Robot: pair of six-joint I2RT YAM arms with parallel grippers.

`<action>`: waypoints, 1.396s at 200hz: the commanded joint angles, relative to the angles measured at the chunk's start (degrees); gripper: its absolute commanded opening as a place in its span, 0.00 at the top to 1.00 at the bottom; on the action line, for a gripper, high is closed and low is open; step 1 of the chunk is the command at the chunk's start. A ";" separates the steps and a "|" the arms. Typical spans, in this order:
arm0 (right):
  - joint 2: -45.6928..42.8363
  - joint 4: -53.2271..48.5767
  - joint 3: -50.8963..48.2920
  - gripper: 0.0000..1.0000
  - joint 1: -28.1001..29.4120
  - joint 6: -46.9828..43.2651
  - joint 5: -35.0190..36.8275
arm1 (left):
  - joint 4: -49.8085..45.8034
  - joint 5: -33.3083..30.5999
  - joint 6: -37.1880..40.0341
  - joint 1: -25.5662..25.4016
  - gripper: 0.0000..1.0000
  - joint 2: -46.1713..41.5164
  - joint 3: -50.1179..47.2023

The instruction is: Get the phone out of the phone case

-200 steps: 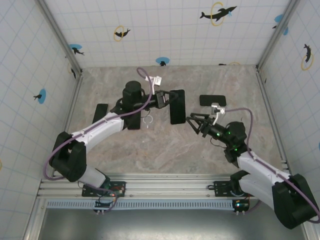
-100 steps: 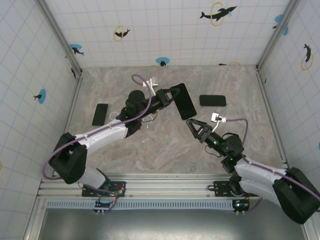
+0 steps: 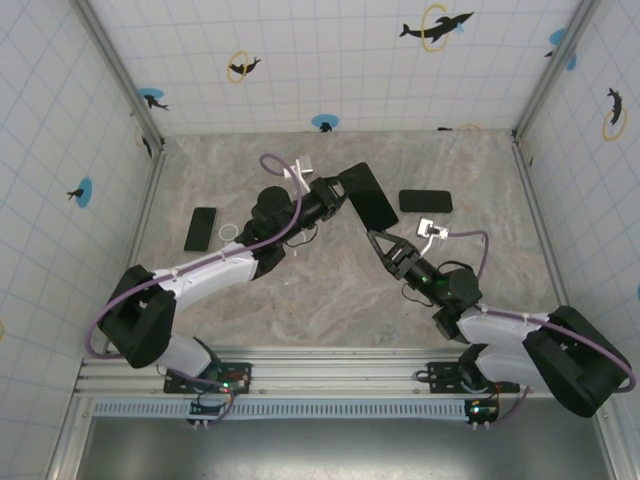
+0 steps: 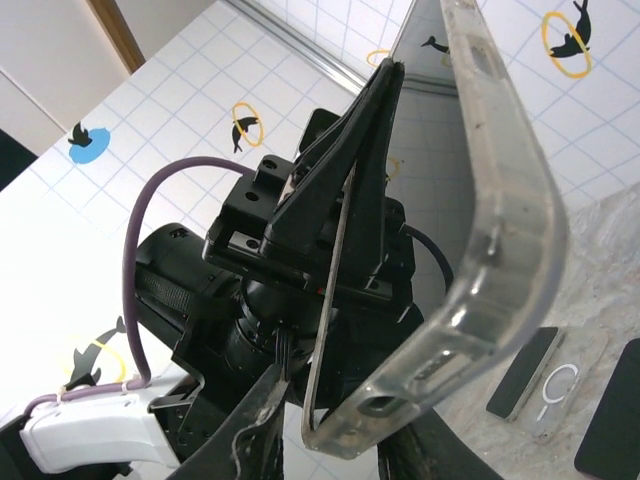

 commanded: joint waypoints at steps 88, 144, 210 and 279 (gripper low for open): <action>-1.52 -0.85 2.08 0.88 -1.27 -3.68 -2.86 | 6.43 -1.10 -3.94 -0.33 0.98 -1.28 -0.63; -1.98 -5.33 3.12 0.95 -2.78 -4.87 -4.10 | 6.91 2.09 -5.26 -0.41 1.00 -1.40 -0.07; -5.00 -27.78 4.59 0.98 -6.44 -16.93 -5.20 | 5.41 6.90 -7.49 -0.41 1.00 -2.34 2.50; -5.12 -32.33 6.22 0.98 -7.99 -21.79 -6.60 | 5.40 10.09 -7.69 -0.37 1.00 -1.73 3.96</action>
